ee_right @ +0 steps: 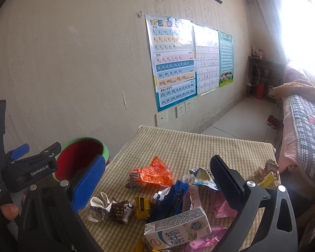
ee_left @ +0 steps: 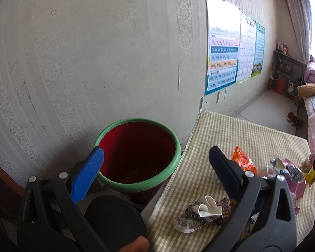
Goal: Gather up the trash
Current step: 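Grasp the white crumpled wrapper with the left gripper while the right gripper grasps the milk carton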
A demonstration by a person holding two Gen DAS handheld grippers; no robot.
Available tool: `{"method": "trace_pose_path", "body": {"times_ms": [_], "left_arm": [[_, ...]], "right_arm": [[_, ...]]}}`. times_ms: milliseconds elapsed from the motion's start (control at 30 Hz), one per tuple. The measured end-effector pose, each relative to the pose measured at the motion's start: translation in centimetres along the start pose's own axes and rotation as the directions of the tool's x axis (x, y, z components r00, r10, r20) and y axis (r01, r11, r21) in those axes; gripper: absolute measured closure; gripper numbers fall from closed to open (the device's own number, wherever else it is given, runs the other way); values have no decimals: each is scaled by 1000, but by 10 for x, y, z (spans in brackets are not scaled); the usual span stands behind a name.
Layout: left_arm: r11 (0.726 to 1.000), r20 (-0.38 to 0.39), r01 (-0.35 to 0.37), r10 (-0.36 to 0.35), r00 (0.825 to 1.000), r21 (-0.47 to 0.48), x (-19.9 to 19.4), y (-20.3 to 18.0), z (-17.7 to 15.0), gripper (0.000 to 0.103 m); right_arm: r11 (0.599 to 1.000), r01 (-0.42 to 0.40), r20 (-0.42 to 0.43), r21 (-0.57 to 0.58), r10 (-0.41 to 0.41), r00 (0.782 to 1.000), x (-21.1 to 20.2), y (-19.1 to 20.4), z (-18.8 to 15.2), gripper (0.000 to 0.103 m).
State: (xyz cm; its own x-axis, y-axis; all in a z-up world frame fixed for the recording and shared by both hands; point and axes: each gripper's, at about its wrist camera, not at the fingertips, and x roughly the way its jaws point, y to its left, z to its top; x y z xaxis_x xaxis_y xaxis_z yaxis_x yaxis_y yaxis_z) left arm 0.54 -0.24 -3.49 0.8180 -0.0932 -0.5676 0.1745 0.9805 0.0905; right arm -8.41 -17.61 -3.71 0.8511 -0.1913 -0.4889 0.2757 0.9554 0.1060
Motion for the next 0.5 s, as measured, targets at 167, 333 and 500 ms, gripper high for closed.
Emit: {"method": "trace_pose_path", "body": {"times_ms": [167, 333, 500], "left_arm": [[994, -152, 88, -77, 985, 68, 24, -19, -24, 6], [979, -304, 169, -128, 944, 114, 48, -35, -42, 12], [969, -449, 225, -158, 880, 101, 69, -44, -66, 16]], "right_arm": [[1000, 25, -128, 11, -23, 992, 20, -13, -25, 7], [998, -16, -231, 59, 29, 972, 32, -29, -43, 7], [989, -50, -322, 142, 94, 942, 46, -38, -57, 15]]}}
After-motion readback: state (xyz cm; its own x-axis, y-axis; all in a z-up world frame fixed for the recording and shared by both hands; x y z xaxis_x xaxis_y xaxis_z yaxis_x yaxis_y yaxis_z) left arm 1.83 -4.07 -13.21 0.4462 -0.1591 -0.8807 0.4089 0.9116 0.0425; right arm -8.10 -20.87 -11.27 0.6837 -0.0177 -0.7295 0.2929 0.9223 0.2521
